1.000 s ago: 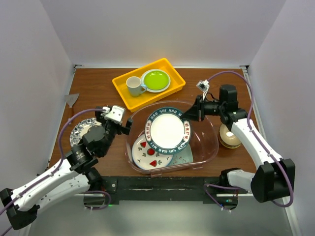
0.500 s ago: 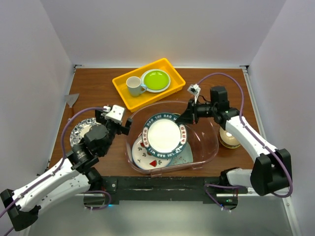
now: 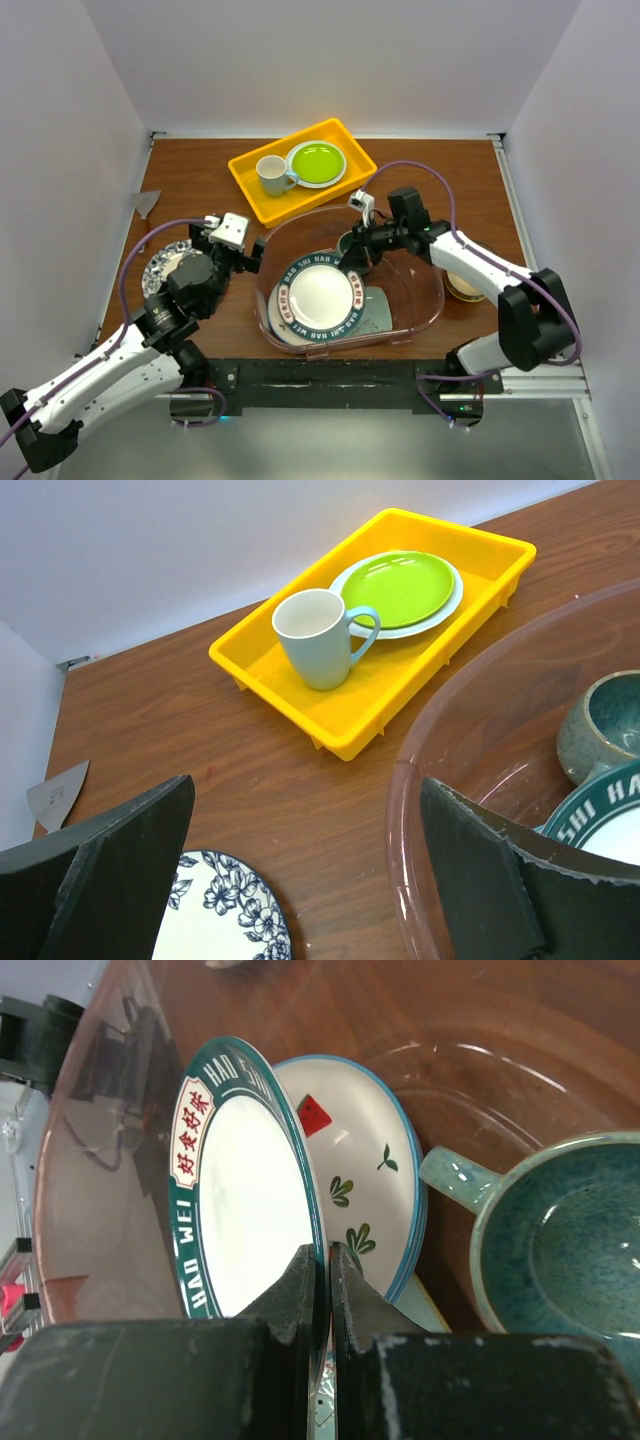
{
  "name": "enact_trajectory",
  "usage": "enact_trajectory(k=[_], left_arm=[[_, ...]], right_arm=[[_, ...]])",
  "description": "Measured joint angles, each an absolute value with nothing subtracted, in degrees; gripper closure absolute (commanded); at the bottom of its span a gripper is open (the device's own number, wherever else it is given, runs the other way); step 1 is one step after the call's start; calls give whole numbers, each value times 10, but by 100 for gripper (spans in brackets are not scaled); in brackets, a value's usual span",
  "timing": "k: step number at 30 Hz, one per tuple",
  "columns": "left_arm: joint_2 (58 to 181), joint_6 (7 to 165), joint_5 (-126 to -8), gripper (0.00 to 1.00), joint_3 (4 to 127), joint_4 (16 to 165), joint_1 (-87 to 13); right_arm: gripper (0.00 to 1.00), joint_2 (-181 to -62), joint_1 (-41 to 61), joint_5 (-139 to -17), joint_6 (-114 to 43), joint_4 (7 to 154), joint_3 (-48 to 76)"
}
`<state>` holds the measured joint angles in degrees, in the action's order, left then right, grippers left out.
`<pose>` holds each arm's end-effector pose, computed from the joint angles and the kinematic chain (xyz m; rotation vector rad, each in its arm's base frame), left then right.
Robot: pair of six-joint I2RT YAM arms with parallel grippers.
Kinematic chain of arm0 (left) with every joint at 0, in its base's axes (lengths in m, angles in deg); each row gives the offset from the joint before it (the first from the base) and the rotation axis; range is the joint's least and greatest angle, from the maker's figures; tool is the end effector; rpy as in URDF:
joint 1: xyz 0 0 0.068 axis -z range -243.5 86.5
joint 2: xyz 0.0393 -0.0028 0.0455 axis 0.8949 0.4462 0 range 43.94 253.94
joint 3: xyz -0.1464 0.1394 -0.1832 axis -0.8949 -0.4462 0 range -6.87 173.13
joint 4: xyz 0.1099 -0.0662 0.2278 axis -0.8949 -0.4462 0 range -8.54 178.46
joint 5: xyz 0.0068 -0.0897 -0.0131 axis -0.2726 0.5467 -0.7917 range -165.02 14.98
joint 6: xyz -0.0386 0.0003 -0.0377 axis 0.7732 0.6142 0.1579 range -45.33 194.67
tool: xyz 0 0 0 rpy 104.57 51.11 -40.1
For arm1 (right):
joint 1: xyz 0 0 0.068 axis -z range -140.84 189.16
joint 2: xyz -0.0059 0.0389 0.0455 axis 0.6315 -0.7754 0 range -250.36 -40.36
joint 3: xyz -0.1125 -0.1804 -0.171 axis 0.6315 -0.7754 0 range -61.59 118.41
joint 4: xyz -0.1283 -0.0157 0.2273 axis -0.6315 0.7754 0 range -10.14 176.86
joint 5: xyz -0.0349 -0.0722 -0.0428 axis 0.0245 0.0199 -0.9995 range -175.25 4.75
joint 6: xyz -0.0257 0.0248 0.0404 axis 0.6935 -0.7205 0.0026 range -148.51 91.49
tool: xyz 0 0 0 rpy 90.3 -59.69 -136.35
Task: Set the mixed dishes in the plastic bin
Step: Place the plate in the plastic bin.
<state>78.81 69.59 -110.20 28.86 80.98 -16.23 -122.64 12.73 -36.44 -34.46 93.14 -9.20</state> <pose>0.1167 -0.0962 0.3162 0.3010 1.6380 -0.0396 0.2548 0.1565 0.2383 -0.8479 2.1688 1.2715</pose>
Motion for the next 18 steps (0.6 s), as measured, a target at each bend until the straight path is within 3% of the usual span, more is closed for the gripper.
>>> enact_trajectory(k=[10, 18], left_arm=[[787, 696, -1102, 0, 289, 810, -163], [786, 696, -1102, 0, 289, 810, -164]], right_arm=[[76, -1260, 87, -412, -362, 931, -89], [64, -1263, 80, -425, -363, 931, -80]])
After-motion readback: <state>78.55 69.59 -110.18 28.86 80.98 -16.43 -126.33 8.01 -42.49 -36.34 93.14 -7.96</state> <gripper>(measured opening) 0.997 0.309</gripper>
